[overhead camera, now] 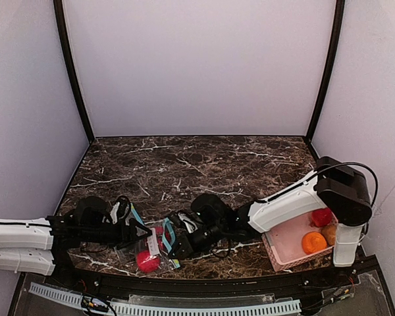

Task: Place the food in the zip-top bag and seal the zipper
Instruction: Adjust the zipper food storage bag at the corner of the board.

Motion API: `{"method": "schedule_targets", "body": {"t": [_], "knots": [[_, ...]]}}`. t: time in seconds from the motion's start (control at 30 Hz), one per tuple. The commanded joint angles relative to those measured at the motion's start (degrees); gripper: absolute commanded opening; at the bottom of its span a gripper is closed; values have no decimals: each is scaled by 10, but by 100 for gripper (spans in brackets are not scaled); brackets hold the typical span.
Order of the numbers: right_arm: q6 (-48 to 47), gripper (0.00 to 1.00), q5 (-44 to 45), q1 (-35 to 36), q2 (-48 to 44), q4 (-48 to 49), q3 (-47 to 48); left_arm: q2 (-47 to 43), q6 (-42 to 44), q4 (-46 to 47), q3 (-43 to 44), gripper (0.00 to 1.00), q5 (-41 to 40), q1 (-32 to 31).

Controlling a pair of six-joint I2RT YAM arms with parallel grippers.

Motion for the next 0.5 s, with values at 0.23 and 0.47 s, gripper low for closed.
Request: {"method": "schedule_targets", "body": {"t": [0.23, 0.47], "knots": [[-252, 0, 121, 2, -155, -387, 133, -73, 175, -190, 147, 93, -62, 6], [-349, 0, 146, 12, -179, -502, 183, -17, 225, -129, 215, 95, 19, 5]]}}
